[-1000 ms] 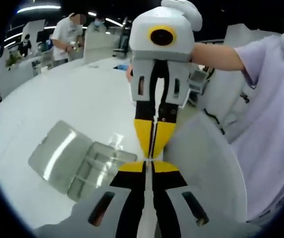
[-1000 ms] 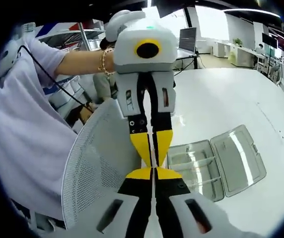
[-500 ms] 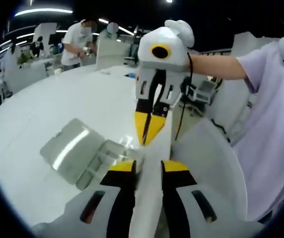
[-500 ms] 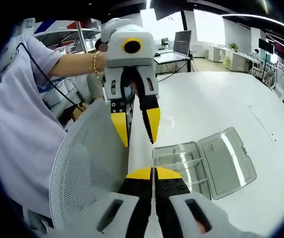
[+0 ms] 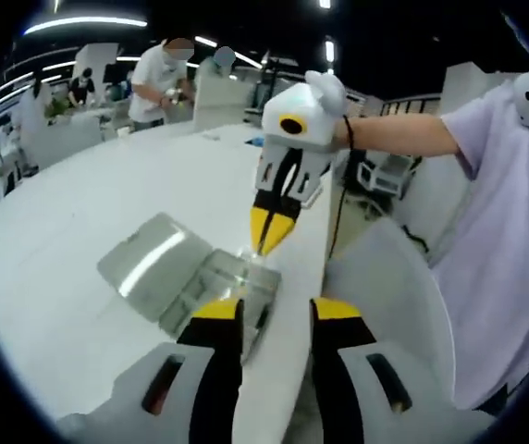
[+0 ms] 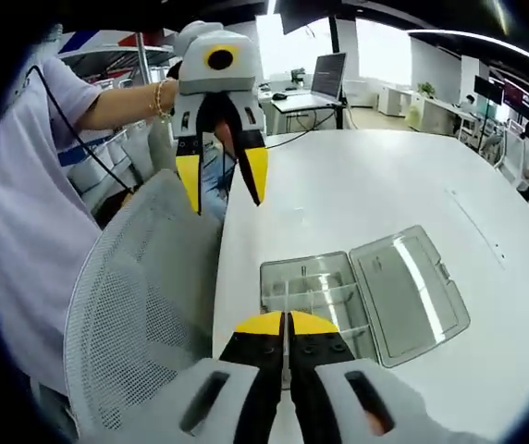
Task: Insert the divider into the dual guide fixture by aligning both edges with the guide slots and pushing it downward to the bottom, including one-sided entry, uneven engagement, binding, and posture correction.
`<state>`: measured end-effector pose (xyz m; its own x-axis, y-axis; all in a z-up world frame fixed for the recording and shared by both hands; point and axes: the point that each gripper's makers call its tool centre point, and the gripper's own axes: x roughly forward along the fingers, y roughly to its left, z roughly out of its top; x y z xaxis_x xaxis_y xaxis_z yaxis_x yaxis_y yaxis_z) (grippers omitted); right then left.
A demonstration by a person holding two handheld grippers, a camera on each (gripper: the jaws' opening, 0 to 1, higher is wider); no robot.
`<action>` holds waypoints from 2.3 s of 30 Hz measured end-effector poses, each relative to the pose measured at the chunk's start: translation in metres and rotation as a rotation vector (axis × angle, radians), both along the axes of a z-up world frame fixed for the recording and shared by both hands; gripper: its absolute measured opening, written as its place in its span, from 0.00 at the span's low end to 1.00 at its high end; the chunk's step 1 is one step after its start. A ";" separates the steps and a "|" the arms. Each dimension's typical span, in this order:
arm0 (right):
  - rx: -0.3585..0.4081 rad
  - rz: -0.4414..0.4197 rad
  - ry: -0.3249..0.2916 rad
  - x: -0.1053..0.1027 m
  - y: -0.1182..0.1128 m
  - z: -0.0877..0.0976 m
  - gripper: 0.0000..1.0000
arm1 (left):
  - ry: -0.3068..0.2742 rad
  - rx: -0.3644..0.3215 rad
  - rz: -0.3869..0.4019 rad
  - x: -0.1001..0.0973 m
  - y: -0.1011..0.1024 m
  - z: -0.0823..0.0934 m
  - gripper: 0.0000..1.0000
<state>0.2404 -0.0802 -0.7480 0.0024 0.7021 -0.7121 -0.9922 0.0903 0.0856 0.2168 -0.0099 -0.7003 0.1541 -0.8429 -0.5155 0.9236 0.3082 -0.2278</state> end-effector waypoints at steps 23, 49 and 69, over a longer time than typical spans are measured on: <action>-0.091 -0.013 -0.022 0.017 -0.020 -0.021 0.00 | 0.022 0.010 0.055 -0.009 0.038 0.009 0.62; -0.158 0.065 -0.060 0.022 -0.023 -0.036 0.00 | 0.011 -0.008 0.092 -0.016 0.045 0.019 0.62; -0.187 0.084 -0.064 0.023 -0.023 -0.044 0.00 | 0.023 -0.016 0.107 -0.019 0.041 0.018 0.59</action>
<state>0.2633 -0.1034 -0.7917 -0.0008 0.5572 -0.8303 -0.9998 0.0159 0.0116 0.1979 0.0316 -0.6821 0.2325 -0.8304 -0.5064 0.8801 0.4013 -0.2539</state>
